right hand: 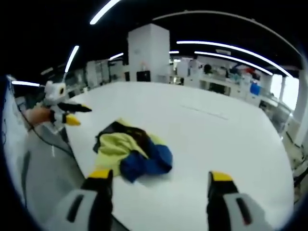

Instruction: Fold the garment on the visible template until the final outline fits inside the template.

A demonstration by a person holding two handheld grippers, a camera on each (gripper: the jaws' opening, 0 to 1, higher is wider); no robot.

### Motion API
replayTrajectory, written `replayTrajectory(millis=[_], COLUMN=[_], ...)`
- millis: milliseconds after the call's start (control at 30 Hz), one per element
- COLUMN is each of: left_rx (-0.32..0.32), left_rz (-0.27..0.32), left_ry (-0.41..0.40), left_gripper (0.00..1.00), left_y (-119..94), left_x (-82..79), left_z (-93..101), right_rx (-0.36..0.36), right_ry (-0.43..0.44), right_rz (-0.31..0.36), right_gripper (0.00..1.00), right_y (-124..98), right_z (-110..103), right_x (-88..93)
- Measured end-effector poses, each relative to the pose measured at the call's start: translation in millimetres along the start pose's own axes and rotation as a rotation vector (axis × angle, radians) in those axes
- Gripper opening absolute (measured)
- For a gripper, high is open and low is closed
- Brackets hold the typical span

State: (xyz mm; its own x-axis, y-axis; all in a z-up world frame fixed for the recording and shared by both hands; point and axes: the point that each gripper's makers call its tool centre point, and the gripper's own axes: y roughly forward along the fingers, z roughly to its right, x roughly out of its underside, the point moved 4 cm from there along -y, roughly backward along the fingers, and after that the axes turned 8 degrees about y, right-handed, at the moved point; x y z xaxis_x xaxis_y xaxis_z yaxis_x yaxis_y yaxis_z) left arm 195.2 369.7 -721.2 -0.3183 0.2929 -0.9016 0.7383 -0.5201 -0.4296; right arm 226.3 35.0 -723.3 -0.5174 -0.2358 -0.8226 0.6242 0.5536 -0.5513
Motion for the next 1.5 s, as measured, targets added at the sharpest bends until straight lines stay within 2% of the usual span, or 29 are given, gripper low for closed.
replayTrajectory(millis=[267,467,600,833,1100,1167,1233,1367,1500], left_rx=[-0.003,-0.006,-0.007,0.005,0.034,0.037,0.006,0.024,0.040], left_rz=[-0.002,-0.003,-0.010,-0.027,-0.043,-0.052,-0.086,-0.093,-0.144], left_ry=[0.012,0.037,0.040,0.033,0.034,0.020,-0.032,-0.077,-0.046], left_gripper=[0.61,0.60,0.57,0.51,0.45,0.44,0.44,0.39,0.33], left_y=[3,8,9,15,22,25,30,36,48], left_x=[-1.5,-3.3,-0.3,-2.5,-0.3,0.9,7.2,5.8,8.1], left_z=[-1.3,0.8,0.2,7.0,-0.3,-2.9,-11.4,-13.3,-8.5], right_rx=[-0.003,-0.038,-0.055,-0.075,-0.079,-0.082,-0.091,-0.117,-0.131], right_ry=[0.010,-0.017,-0.055,-0.073,-0.074,-0.072,-0.077,-0.088,-0.099], right_rz=[-0.005,-0.027,-0.053,-0.056,-0.047,-0.051,-0.059,-0.077,-0.091], right_gripper=[0.78,0.76,0.76,0.72,0.68,0.63,0.57,0.49,0.46], right_y=[0,6,8,15,23,29,34,46,60], right_z=[5,0,-4,-2,-3,-1,0,-2,-2], right_x=[2.1,-1.3,-3.1,-8.9,-12.8,-14.9,-17.0,-19.8,-21.3])
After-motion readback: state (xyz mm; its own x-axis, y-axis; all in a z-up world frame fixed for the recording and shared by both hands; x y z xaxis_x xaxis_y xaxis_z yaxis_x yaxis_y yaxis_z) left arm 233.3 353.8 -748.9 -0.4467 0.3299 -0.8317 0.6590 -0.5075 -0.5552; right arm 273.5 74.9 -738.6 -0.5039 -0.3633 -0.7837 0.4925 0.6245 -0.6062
